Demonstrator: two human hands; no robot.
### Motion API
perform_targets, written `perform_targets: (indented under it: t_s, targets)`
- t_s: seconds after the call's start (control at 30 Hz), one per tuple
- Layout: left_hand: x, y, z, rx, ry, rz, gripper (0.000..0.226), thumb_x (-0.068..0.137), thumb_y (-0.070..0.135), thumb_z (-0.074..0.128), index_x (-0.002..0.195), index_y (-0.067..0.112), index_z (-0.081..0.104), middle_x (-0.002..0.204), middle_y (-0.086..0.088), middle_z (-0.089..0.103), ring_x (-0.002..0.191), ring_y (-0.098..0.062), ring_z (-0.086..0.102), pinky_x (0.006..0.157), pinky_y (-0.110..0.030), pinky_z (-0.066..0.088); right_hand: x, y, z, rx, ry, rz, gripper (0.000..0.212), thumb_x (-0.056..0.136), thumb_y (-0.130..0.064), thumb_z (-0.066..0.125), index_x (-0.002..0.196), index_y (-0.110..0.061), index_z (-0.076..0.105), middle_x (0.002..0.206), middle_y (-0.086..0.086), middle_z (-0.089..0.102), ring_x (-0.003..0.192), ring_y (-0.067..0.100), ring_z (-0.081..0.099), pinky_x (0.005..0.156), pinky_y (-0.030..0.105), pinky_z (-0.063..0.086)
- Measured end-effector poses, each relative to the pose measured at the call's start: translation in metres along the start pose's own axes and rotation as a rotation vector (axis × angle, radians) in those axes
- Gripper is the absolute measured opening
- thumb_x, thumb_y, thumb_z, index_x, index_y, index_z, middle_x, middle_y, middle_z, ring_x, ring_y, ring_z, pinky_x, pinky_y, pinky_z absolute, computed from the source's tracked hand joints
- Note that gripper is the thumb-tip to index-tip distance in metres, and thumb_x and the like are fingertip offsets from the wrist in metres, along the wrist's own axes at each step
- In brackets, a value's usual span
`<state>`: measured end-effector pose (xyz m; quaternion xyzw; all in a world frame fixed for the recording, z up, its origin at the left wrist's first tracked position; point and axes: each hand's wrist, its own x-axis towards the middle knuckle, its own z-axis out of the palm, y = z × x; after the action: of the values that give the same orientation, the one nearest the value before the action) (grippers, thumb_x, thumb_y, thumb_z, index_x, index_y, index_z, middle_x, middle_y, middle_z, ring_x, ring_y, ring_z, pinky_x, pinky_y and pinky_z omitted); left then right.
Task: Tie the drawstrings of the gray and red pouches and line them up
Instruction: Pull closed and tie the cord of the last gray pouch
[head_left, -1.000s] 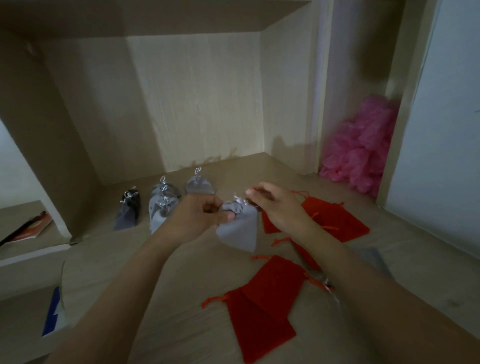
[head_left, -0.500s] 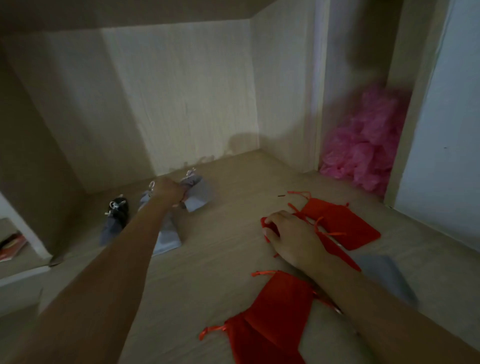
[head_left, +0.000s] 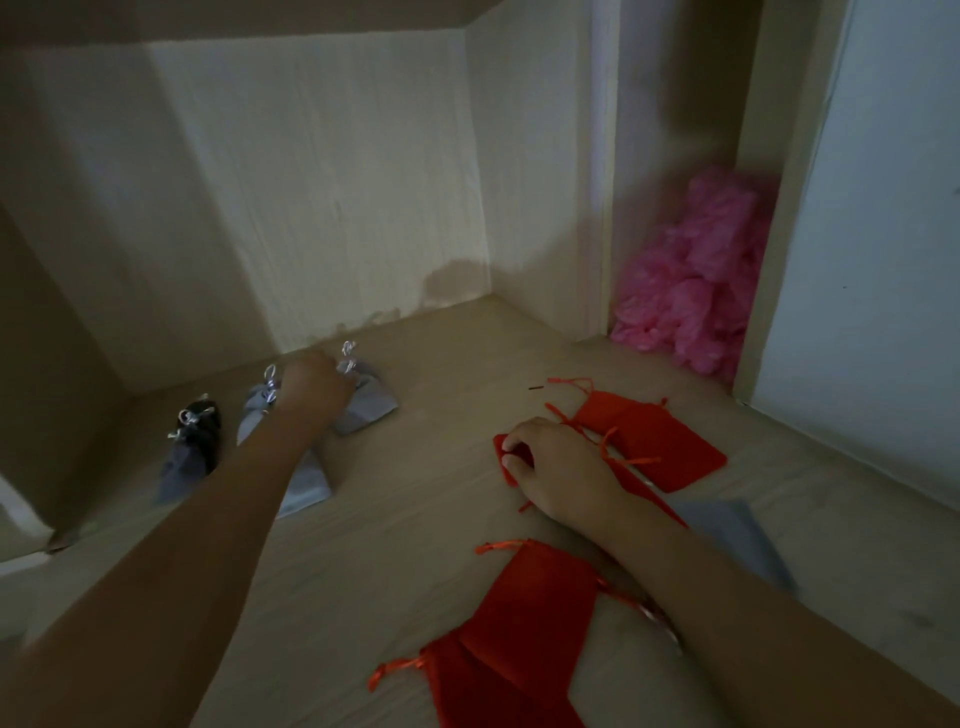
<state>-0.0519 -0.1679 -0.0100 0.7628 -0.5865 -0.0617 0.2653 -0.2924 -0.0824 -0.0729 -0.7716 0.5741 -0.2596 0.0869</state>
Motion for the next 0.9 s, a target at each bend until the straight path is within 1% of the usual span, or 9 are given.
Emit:
perform_targets:
  t_s: [0.13,0.23,0.3,0.37,0.43,0.5,0.63,0.77,0.9]
  targets:
    - [-0.059,0.023,-0.006,0.058,-0.143,0.291,0.017,0.089,0.022,0.061,0.088,0.008,0.070,0.089,-0.010,0.069,0.091,-0.023,0.063,0.071,-0.025,0.039,0.005,-0.001,-0.019,0.194,-0.009,0.029,0.012,0.086,-0.011,0.061,0.092,-0.009,0.071,0.098,0.006,0.070,0.089,0.015,0.062,0.084,0.025,0.046]
    - [-0.124,0.028,0.001,-0.066,-0.363,0.412,0.013,0.085,0.031,0.066,0.090,0.020,0.068,0.090,0.005,0.067,0.083,-0.009,0.061,0.076,-0.021,0.044,0.004,-0.001,-0.048,0.101,-0.052,0.078,0.007,0.078,-0.007,0.066,0.081,-0.006,0.072,0.092,0.012,0.072,0.081,0.016,0.061,0.071,0.022,0.043]
    - [-0.163,0.027,0.005,-0.138,-0.485,0.500,0.027,0.081,0.041,0.067,0.102,0.024,0.064,0.102,0.008,0.062,0.094,-0.008,0.058,0.081,-0.021,0.045,-0.005,-0.006,-0.075,-0.076,-0.173,0.082,0.015,0.076,-0.010,0.069,0.090,-0.004,0.072,0.100,0.011,0.071,0.089,0.022,0.064,0.071,0.025,0.048]
    - [-0.188,0.023,0.014,-0.149,-0.552,0.585,0.047,0.079,0.045,0.070,0.119,0.025,0.057,0.117,0.009,0.053,0.109,-0.006,0.051,0.095,-0.021,0.039,-0.011,-0.004,-0.099,-0.211,-0.380,0.131,0.029,0.082,-0.015,0.067,0.111,-0.012,0.065,0.101,0.000,0.065,0.088,0.013,0.062,0.064,0.019,0.044]
    - [-0.200,0.017,0.025,-0.111,-0.579,0.671,0.063,0.077,0.052,0.068,0.131,0.027,0.047,0.132,0.008,0.043,0.122,-0.005,0.040,0.107,-0.024,0.031,-0.014,-0.003,-0.113,-0.356,-0.652,0.198,0.029,0.086,-0.017,0.065,0.115,-0.011,0.063,0.067,-0.011,0.063,0.052,-0.006,0.054,0.048,0.012,0.038]
    - [-0.205,0.012,0.031,-0.105,-0.577,0.669,0.073,0.074,0.061,0.064,0.137,0.031,0.040,0.143,0.006,0.034,0.130,-0.008,0.032,0.112,-0.029,0.026,-0.015,0.008,-0.118,-0.517,-0.780,0.272,0.018,0.087,-0.016,0.065,0.104,-0.009,0.067,0.040,-0.013,0.054,0.031,-0.005,0.046,0.043,0.009,0.037]
    - [-0.208,0.015,0.033,-0.107,-0.539,0.652,0.081,0.067,0.066,0.056,0.137,0.030,0.040,0.144,0.005,0.033,0.131,-0.009,0.032,0.112,-0.029,0.026,-0.035,0.027,-0.127,-0.510,-0.595,0.369,0.024,0.083,-0.012,0.070,0.105,-0.010,0.061,0.067,0.001,0.048,0.053,0.011,0.046,0.049,0.020,0.042]
    - [-0.210,0.020,0.030,-0.119,-0.539,0.643,0.081,0.065,0.064,0.059,0.135,0.026,0.044,0.140,0.004,0.039,0.127,-0.009,0.036,0.110,-0.026,0.027,-0.046,0.036,-0.126,-0.491,-0.714,0.365,0.026,0.078,-0.026,0.077,0.066,-0.013,0.058,0.035,-0.011,0.048,0.043,0.002,0.045,0.042,0.010,0.031]
    - [-0.209,0.021,0.028,-0.116,-0.563,0.628,0.073,0.073,0.055,0.069,0.135,0.024,0.044,0.139,0.003,0.039,0.127,-0.009,0.036,0.110,-0.026,0.027,-0.055,0.032,-0.131,-0.507,-0.706,0.237,0.032,0.081,-0.033,0.071,0.058,-0.022,0.050,0.059,-0.009,0.044,0.055,0.003,0.037,0.047,0.015,0.027]
